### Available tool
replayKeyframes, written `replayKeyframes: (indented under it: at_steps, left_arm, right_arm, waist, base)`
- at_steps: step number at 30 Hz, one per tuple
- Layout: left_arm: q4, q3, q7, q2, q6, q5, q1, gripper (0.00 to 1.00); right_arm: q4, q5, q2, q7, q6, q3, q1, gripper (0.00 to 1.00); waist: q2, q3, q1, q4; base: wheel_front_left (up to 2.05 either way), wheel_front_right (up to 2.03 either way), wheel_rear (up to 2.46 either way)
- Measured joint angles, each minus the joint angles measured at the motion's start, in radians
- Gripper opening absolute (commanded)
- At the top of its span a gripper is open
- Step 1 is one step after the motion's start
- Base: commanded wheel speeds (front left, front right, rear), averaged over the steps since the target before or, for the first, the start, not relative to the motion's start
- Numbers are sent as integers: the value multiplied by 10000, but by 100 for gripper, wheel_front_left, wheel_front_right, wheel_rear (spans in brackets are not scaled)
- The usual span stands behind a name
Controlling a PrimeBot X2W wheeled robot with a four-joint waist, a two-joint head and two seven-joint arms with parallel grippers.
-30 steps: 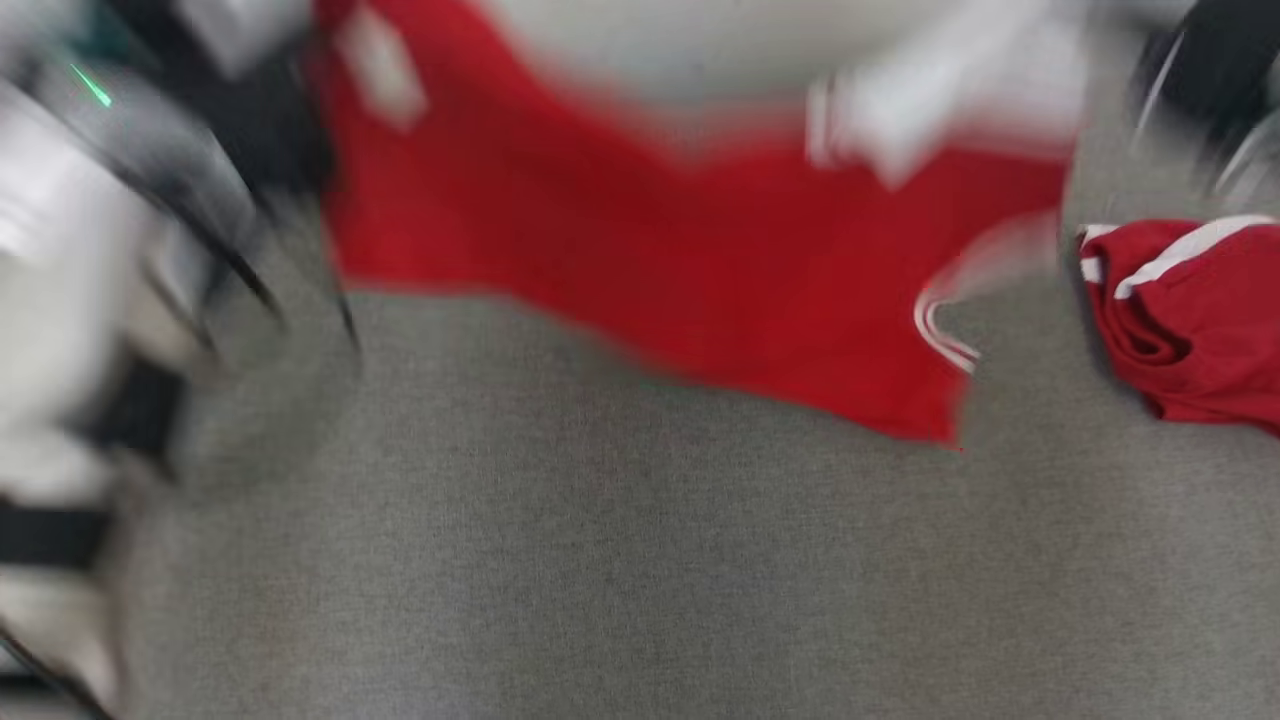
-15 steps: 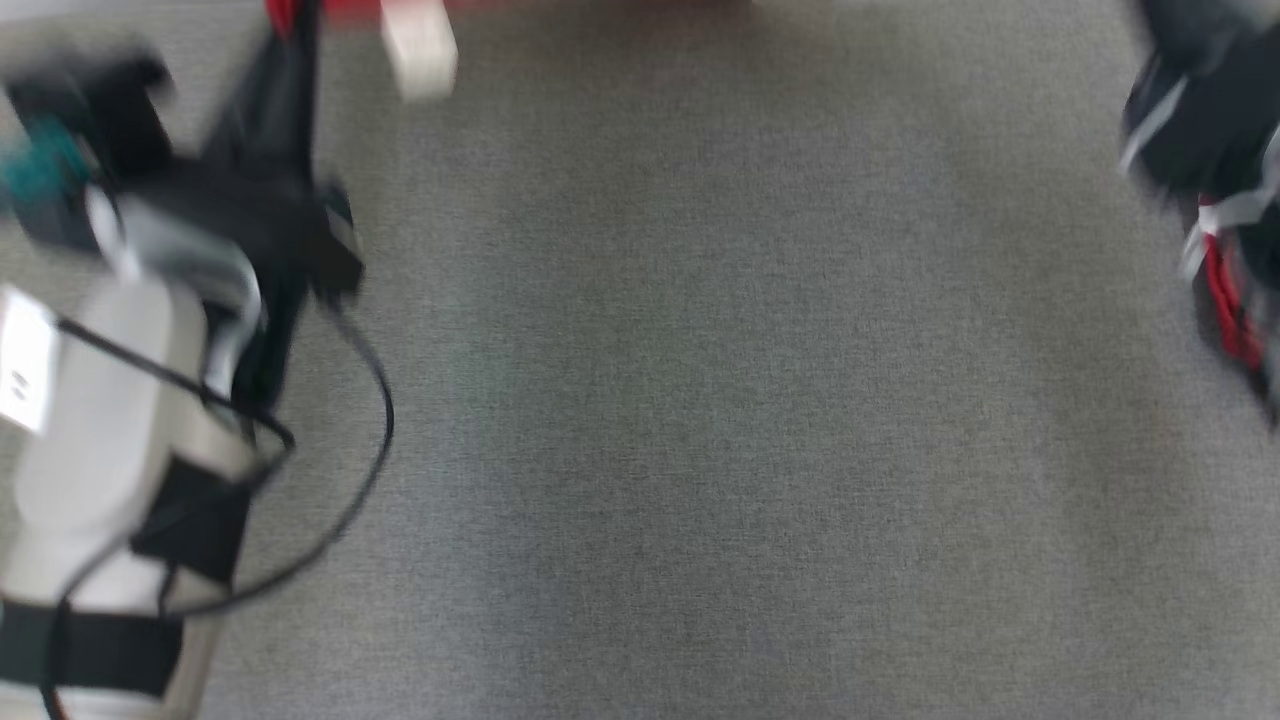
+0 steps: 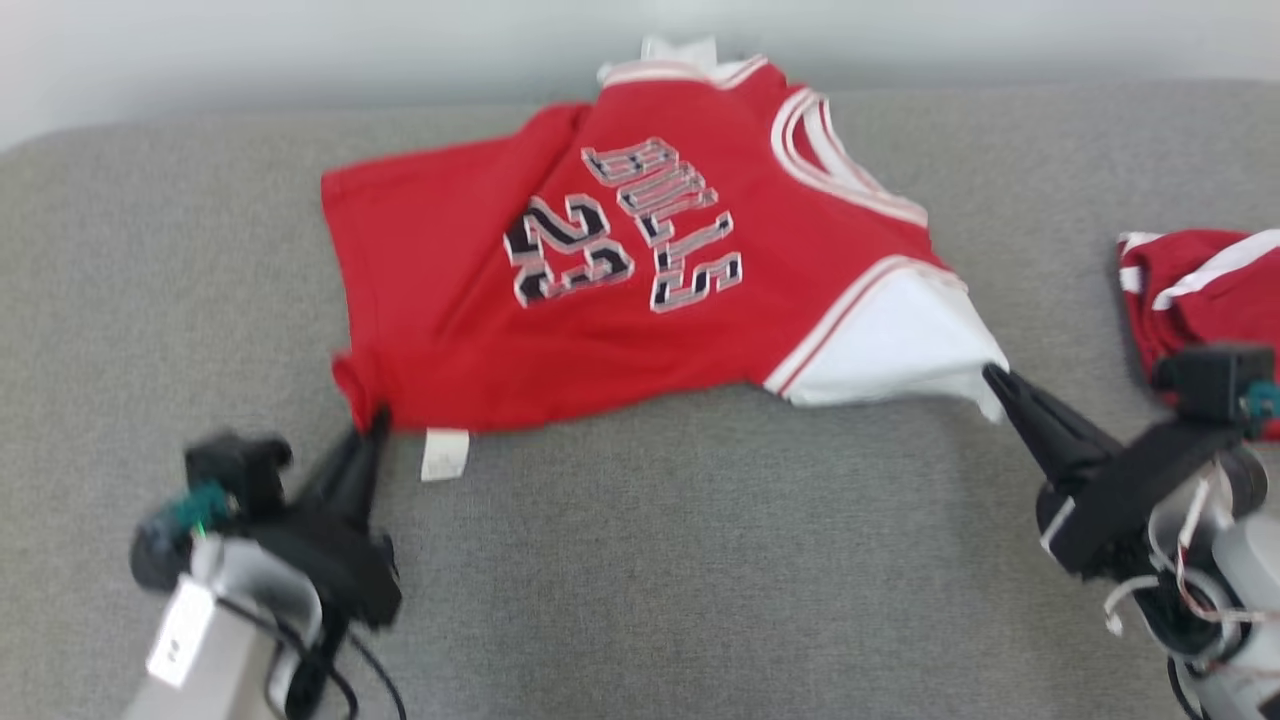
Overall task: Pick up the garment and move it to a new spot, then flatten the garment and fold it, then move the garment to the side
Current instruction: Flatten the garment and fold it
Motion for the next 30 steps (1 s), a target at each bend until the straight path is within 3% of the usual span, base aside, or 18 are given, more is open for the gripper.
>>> replayKeyframes:
  at_steps: [8,21,30]
  left_arm:
    - [-395,-403,-121,77,0,146,1383,0]
    - [-1287,-508,119,155,127,-96,2987,0]
    - [-1419,-681,353,-63,378,-73,3251,0]
  right_arm:
    - [-761,132,-376,-798,-25,-794,1864,0]
    - [-1724,731,-639,-1074,-759,-1499,3957,0]
    - [-1718,683,-589,-633,-1116,-1095,4448,0]
  waist:
    - [0,-803,-1,-212]
    - [0,-1283,0,-222]
    - [0,-1210,2,-77]
  base:
    - [0,0,0]
    - [0,0,0]
    - [0,0,0]
